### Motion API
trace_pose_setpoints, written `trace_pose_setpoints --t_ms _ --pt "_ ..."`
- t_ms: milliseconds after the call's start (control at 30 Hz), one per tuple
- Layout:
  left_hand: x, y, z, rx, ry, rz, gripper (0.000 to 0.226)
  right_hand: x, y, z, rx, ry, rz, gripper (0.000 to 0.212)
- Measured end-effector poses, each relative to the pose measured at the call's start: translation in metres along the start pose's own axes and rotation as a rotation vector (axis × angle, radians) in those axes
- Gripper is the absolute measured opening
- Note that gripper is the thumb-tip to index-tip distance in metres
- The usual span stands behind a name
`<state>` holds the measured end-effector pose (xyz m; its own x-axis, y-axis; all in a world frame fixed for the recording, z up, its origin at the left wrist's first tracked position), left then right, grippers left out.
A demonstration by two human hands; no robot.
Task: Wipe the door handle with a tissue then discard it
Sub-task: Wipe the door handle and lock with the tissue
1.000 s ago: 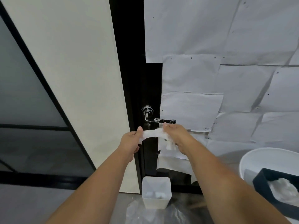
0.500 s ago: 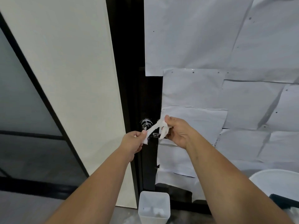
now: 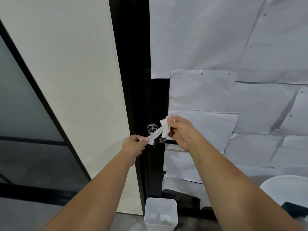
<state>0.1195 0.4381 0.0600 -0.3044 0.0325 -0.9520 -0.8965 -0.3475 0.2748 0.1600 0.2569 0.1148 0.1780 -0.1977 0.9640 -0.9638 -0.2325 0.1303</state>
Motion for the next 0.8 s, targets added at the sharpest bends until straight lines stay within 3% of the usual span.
trace_pose_setpoints --t_ms 167,333,500,667,800 --pt "-0.002 -0.011 0.009 -0.16 -0.062 -0.146 0.007 -0.008 -0.006 -0.007 -0.064 0.191 0.042 0.007" --pt "-0.01 -0.019 0.021 -0.367 -0.326 -0.476 0.006 -0.023 -0.009 -0.018 -0.175 0.465 0.098 0.008" --pt "-0.024 -0.015 0.024 -0.512 -0.5 -0.794 0.024 -0.021 -0.005 -0.031 -0.336 0.606 0.204 0.014" --pt "-0.041 -0.024 0.021 -0.584 -0.633 -1.102 0.051 -0.014 0.002 -0.039 -0.333 0.535 0.211 0.012" --pt "-0.061 -0.042 0.021 -0.594 -0.738 -1.135 0.063 -0.028 0.001 -0.042 -0.295 0.813 0.213 0.018"
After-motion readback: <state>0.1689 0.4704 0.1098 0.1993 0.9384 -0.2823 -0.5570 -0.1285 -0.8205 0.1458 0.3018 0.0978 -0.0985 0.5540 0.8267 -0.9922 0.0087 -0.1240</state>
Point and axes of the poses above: each hand's wrist, its own y-axis away from the middle knuckle, its own z-axis out of the back of the hand, x = y × z, the point moved 1 cm from there along -y, towards the middle knuckle, and after that the axes turned 2 degrees about y, right-handed, at the moved point
